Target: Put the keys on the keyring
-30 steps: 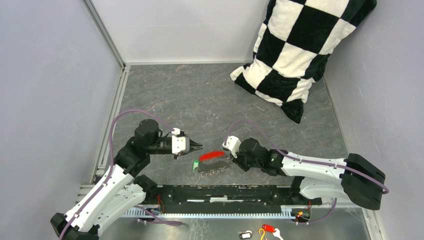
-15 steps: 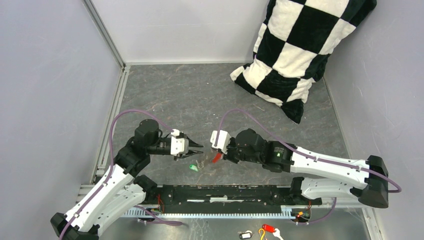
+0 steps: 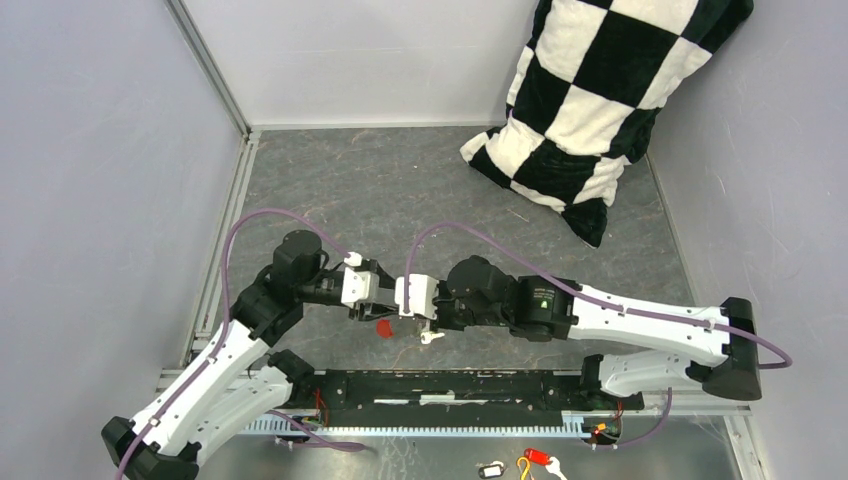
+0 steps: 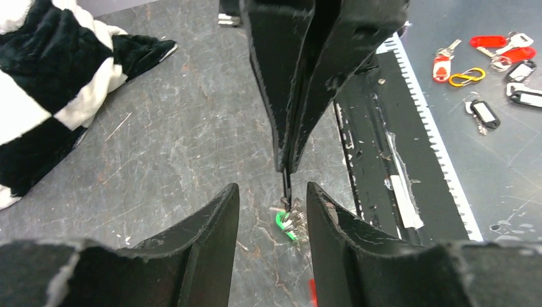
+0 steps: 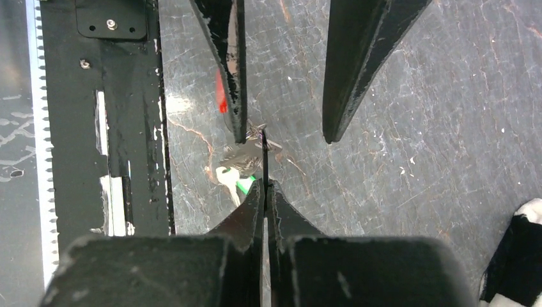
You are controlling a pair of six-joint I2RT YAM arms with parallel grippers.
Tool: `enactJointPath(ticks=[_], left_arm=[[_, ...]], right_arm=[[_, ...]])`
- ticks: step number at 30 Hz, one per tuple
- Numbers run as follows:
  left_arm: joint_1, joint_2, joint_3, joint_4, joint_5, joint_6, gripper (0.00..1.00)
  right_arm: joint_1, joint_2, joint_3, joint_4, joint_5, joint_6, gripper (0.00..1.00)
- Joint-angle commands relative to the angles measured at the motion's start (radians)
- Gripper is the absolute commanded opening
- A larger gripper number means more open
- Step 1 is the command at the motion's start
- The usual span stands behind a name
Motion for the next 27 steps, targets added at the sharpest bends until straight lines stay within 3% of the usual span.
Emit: enactJointPath(ticks=[1, 8, 27], left_arm=[[-0.002, 0.007, 0.060, -0.087, 0.085, 0.055, 0.48], [-0.002, 0.060, 0.093, -0.222, 0.128, 0.145, 0.41], [-0.002, 0.068, 0.096, -0.173, 0.089, 0.089, 0.24]], right_arm=[[0.009, 0.022, 0.084, -0.016, 0.000, -0.032, 0.01], [0.017, 0.056, 0.129, -0.024, -0.014, -0.037, 0.01], [0.045, 0.161, 0.261, -0.107, -0.011, -0.059, 0.01]])
